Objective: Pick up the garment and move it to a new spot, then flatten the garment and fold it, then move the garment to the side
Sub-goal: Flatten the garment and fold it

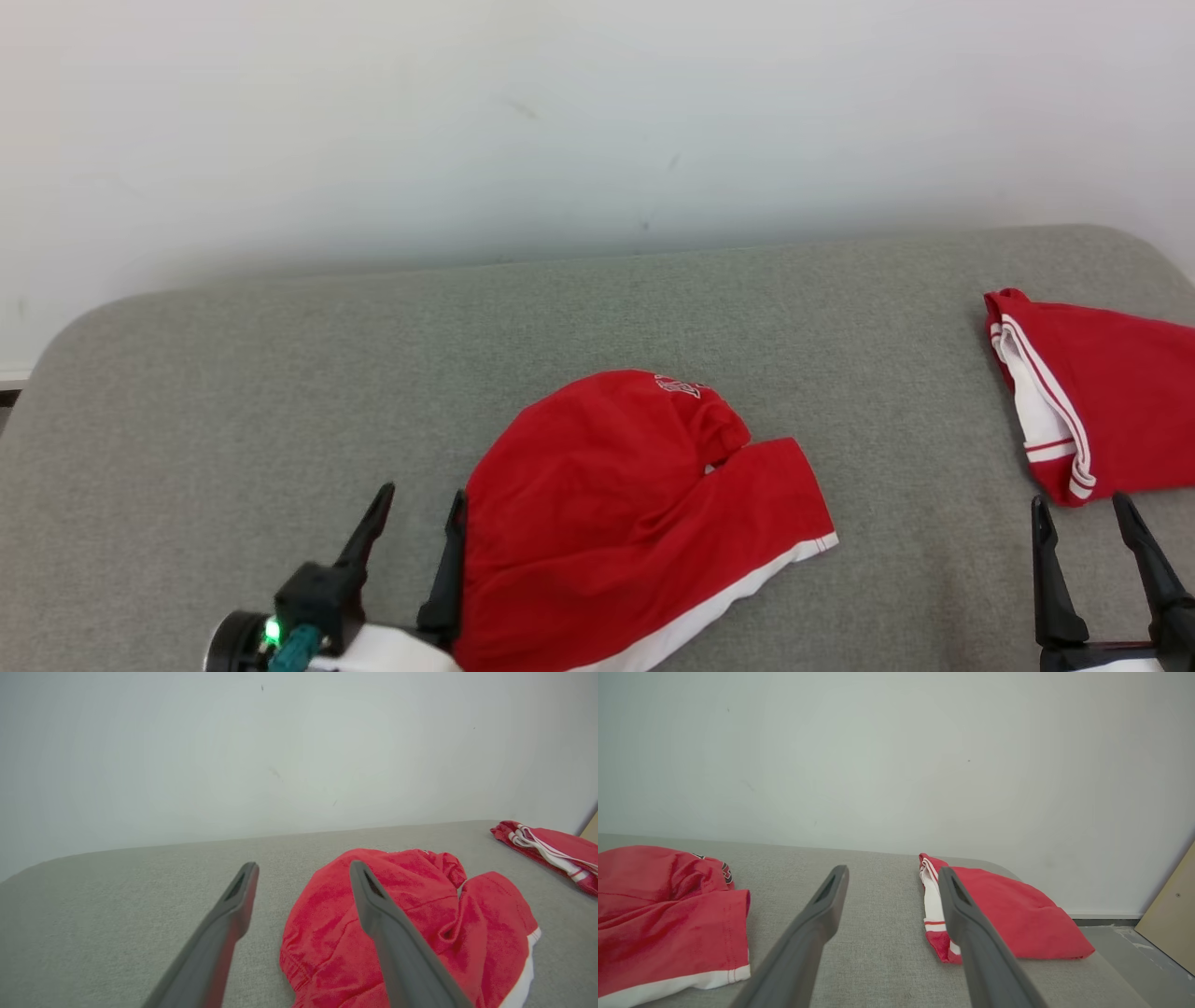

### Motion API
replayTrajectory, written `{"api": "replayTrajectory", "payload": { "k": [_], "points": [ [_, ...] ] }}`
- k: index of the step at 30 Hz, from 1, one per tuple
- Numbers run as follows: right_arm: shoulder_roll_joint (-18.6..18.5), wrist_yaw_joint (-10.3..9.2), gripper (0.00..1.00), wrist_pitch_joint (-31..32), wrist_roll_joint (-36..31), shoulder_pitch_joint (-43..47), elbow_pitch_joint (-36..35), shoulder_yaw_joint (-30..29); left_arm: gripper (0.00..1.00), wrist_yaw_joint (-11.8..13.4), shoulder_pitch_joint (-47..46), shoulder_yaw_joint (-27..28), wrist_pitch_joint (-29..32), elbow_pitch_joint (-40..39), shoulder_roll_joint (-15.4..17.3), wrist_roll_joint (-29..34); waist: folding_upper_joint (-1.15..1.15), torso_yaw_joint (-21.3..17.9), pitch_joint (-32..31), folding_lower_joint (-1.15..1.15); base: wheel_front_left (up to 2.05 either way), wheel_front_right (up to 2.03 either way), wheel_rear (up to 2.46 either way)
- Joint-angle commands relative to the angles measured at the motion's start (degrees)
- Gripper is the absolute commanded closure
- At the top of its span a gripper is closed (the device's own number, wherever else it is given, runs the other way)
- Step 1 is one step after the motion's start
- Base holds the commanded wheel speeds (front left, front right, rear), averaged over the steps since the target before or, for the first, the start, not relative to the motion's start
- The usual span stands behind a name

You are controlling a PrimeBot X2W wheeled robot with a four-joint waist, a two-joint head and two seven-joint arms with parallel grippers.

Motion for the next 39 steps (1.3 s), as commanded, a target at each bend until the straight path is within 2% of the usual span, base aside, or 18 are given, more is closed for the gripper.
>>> {"api": "replayTrajectory", "payload": {
  "k": [1,5,12,22,31,34,36,39],
  "points": [
    [-0.30,-0.13,0.00,-0.16,-0.28,0.76,0.35,-0.21,0.00,-0.01,2.40,1.35,0.01,-0.60,-0.28,1.56,0.00,1.28,-0.93,0.00,0.00,0.00,0.00],
    [-0.57,-0.13,0.00,-0.16,-0.36,1.56,1.60,0.06,0.00,-0.49,8.46,6.20,0.01,-1.93,-1.76,4.64,0.00,2.62,-1.89,0.00,0.00,0.00,0.00],
    [-0.63,-0.13,0.00,-0.16,-0.38,2.71,4.68,0.60,0.00,-4.44,15.33,12.65,0.00,-2.26,-4.27,8.90,0.00,4.17,-3.46,0.00,0.00,0.00,0.00],
    [-0.78,-0.13,0.00,-0.16,-0.02,2.01,5.92,1.98,0.00,-10.00,16.32,18.61,0.00,-1.91,-7.98,13.52,0.00,4.64,-3.83,0.00,0.00,0.00,0.00],
    [-0.91,-0.13,0.00,-0.05,2.90,0.29,5.98,3.73,0.00,-13.48,15.94,21.47,0.00,-3.93,-10.61,15.21,0.00,4.41,-3.49,0.00,0.00,0.00,0.00],
    [-2.90,-0.13,0.00,3.89,5.97,-1.56,8.07,8.72,0.00,-15.80,17.17,20.44,0.57,-2.51,-10.53,13.75,0.00,4.39,-3.22,0.00,0.00,0.00,0.00],
    [-5.40,-0.13,0.00,7.71,7.72,-2.80,9.06,14.31,0.00,-17.31,17.41,19.67,3.61,-2.01,-10.07,12.43,0.00,4.50,-2.97,0.00,0.00,0.00,0.00],
    [-8.58,-0.13,0.00,11.58,10.01,-5.06,10.15,18.86,0.00,-19.42,18.31,18.43,8.89,-3.52,-9.25,10.68,0.00,5.08,-2.34,0.00,0.00,0.00,0.00]
  ]
}}
